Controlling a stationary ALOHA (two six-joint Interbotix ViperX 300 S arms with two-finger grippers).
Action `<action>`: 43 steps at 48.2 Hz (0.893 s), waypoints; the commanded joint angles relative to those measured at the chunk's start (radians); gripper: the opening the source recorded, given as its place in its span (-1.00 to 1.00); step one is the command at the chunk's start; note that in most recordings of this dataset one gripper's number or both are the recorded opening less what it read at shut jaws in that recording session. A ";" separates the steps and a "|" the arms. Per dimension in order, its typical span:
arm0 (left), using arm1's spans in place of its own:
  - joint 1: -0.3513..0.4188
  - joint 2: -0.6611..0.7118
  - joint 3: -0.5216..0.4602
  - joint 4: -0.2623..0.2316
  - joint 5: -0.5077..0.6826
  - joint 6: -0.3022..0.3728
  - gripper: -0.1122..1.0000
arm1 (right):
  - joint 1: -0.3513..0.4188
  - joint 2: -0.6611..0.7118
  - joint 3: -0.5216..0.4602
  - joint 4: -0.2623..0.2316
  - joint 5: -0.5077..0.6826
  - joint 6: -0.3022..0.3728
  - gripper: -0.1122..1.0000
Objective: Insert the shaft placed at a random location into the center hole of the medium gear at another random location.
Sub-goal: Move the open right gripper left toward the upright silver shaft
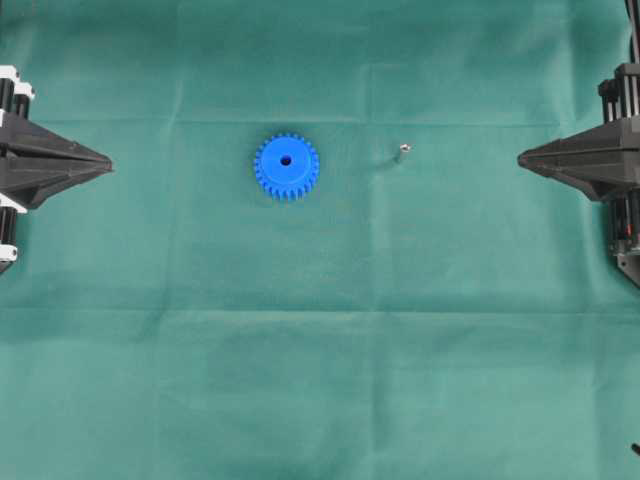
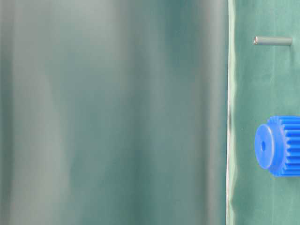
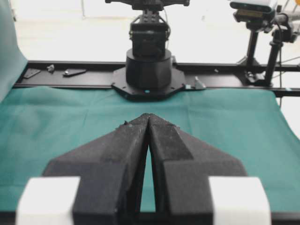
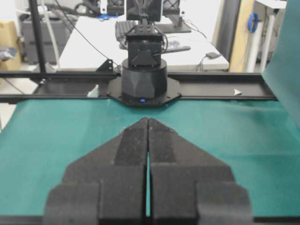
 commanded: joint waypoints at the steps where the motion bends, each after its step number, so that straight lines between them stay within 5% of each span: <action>1: -0.005 0.011 -0.035 0.009 0.014 -0.009 -0.80 | -0.003 0.006 -0.032 -0.008 0.005 -0.006 -0.78; 24: -0.005 0.006 -0.037 0.009 0.026 -0.009 -0.80 | -0.130 0.103 -0.025 -0.008 0.003 -0.040 -0.72; 29: -0.005 0.006 -0.037 0.011 0.026 -0.009 -0.80 | -0.156 0.161 -0.018 -0.008 -0.020 -0.040 -0.36; 39: -0.005 0.006 -0.035 0.011 0.026 -0.009 -0.80 | -0.201 0.351 -0.011 -0.009 -0.121 -0.052 0.73; 43: -0.006 0.006 -0.035 0.011 0.026 -0.009 -0.80 | -0.222 0.437 -0.014 -0.008 -0.169 -0.054 0.82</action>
